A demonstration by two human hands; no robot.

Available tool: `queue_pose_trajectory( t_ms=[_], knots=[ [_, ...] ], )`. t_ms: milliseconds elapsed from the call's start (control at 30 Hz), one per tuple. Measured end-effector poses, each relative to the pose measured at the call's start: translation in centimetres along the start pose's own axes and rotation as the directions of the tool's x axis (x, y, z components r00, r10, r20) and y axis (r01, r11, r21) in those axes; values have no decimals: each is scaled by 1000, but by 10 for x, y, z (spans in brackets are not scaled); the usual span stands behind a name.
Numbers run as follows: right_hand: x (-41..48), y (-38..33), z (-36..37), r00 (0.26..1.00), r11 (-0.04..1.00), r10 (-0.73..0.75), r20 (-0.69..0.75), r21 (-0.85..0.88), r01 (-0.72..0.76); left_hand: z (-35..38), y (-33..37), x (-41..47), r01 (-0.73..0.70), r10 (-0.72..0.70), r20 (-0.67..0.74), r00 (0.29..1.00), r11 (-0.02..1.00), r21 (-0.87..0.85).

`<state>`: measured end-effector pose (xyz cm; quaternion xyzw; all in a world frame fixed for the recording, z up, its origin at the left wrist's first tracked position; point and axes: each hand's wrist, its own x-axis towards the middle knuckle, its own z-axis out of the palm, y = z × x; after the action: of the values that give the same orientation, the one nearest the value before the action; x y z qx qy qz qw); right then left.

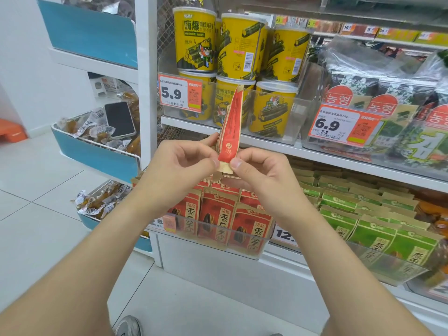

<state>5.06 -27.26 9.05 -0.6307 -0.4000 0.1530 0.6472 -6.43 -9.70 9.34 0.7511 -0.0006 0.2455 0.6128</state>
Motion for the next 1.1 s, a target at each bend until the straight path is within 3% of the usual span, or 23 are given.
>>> queue_pose_trajectory(
  t_ms=[333,467,600,733,867,933,1033,1100],
  knots=[
    [-1,0,-3,1000,1000,-26,6,-2,26,-6,-4,2,0,7,96,995,997,-75],
    [-4,-4,-1,999,992,-12,-29,-126,8,1,-5,1,-24,21,159,987,1000,19],
    [-5,0,5,981,962,22,-194,-263,-74,6,-3,-3,-33,9,209,978,993,110],
    [-5,-1,10,975,972,54,-216,-213,-101,14,1,-8,-67,16,211,977,969,238],
    [-2,1,9,977,981,121,-175,-130,-144,15,0,-7,-189,114,189,975,874,447],
    [-1,1,10,972,966,131,-196,-196,-169,11,-3,-5,-232,160,183,970,832,504],
    [-2,1,11,933,908,-128,-336,-419,-26,1,-7,-3,-211,157,144,977,801,561],
    [-3,1,9,882,756,-368,-294,-647,100,-4,-8,-2,-184,143,116,983,774,606]
  ],
)
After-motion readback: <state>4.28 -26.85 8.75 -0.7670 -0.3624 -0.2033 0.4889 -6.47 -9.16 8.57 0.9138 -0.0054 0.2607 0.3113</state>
